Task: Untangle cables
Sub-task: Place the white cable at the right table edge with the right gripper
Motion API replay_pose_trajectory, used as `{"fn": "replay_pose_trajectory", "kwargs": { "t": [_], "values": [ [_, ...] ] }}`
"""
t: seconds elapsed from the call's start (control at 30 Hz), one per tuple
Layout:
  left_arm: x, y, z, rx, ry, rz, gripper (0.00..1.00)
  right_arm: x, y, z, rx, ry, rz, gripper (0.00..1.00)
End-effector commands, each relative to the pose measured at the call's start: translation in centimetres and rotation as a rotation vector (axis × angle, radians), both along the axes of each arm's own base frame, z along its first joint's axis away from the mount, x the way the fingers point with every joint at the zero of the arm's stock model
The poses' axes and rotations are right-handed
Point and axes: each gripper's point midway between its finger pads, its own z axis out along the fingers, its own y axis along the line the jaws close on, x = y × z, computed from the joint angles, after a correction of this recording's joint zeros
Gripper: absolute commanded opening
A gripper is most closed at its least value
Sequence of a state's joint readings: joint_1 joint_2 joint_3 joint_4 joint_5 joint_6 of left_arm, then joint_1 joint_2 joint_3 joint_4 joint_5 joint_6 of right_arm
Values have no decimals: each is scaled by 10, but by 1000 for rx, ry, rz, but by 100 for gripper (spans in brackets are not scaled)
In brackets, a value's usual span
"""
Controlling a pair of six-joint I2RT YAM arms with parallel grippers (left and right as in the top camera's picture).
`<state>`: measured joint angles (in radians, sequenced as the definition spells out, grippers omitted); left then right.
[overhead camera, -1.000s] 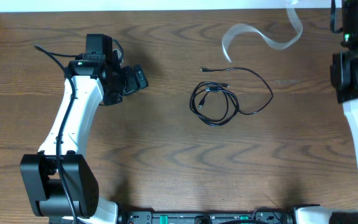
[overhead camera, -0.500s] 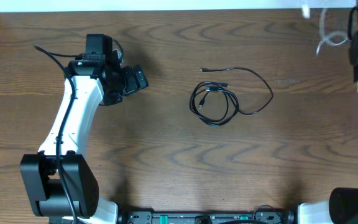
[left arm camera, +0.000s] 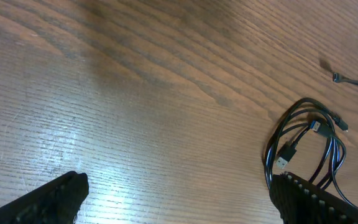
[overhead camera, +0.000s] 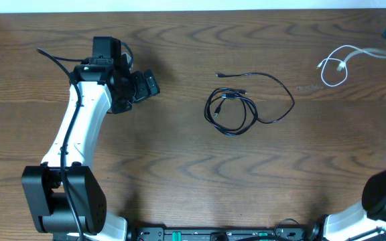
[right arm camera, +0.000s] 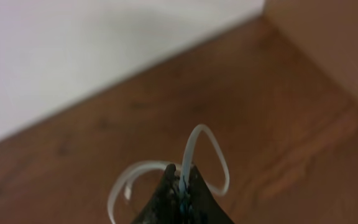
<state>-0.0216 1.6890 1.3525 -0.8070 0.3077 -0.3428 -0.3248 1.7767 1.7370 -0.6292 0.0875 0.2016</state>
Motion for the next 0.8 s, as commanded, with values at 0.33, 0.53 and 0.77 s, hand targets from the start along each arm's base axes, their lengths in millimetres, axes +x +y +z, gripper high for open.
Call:
{"fn": "replay_pose_trajectory", "kwargs": {
  "t": [0.33, 0.53, 0.77],
  "values": [
    [-2, 3, -5, 14, 16, 5, 98, 6, -15, -128, 110, 274, -45, 1],
    [-2, 3, -5, 14, 16, 5, 98, 12, -3, -160, 182, 313, 6, 1],
    [-2, 3, -5, 14, 16, 5, 98, 11, 12, -178, 262, 345, 56, 99]
  ]
}}
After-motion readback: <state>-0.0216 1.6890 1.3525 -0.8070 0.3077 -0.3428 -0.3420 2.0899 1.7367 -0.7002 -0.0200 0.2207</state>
